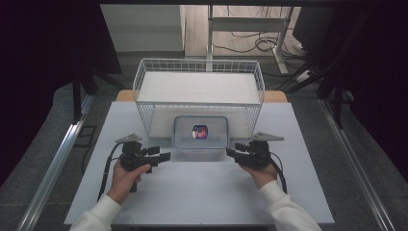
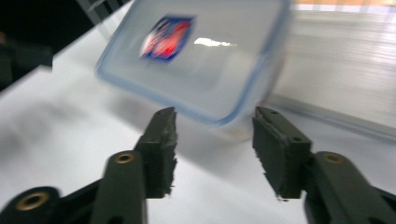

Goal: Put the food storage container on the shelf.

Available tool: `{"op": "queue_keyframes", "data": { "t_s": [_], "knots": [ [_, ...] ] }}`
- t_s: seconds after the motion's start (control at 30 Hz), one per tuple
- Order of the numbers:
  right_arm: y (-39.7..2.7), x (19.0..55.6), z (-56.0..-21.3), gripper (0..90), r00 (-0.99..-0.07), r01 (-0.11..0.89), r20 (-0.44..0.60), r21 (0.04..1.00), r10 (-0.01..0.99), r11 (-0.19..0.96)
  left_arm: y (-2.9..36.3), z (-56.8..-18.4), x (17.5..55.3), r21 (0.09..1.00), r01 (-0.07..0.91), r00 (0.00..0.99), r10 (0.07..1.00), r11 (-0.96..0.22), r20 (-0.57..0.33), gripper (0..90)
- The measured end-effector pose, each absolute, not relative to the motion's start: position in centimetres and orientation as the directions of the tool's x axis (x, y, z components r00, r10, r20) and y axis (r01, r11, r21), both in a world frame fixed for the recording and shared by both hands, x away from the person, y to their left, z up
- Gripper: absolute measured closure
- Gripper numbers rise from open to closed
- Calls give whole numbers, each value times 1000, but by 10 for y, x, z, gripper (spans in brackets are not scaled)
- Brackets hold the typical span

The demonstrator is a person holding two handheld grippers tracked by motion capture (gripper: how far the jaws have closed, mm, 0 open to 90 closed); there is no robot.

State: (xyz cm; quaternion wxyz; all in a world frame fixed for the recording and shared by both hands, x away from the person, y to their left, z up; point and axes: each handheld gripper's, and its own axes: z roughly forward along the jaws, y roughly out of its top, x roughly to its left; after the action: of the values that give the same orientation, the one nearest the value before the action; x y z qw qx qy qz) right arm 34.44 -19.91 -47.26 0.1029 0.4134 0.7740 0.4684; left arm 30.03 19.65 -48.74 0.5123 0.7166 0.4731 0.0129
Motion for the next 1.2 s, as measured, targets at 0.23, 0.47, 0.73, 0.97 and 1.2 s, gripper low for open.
{"op": "queue_keyframes", "data": {
  "t_s": [0.23,0.47,0.73,0.97,1.2],
  "knots": [
    [-171,324,-480,802,-747,489,147,783,649,385,195,-490,269,747,655,596,689,-119,-412,300],
    [-139,330,-490,887,-785,462,91,745,613,482,193,-494,246,743,642,629,685,-190,-368,296],
    [-109,348,-509,889,-769,487,65,704,636,516,193,-496,247,739,645,630,684,-198,-367,296],
    [-95,361,-510,890,-739,481,34,726,672,492,193,-496,247,746,640,641,666,-187,-383,293],
    [-92,368,-497,890,-716,463,26,766,698,446,196,-496,247,746,638,643,665,-192,-379,291]
  ]
}}
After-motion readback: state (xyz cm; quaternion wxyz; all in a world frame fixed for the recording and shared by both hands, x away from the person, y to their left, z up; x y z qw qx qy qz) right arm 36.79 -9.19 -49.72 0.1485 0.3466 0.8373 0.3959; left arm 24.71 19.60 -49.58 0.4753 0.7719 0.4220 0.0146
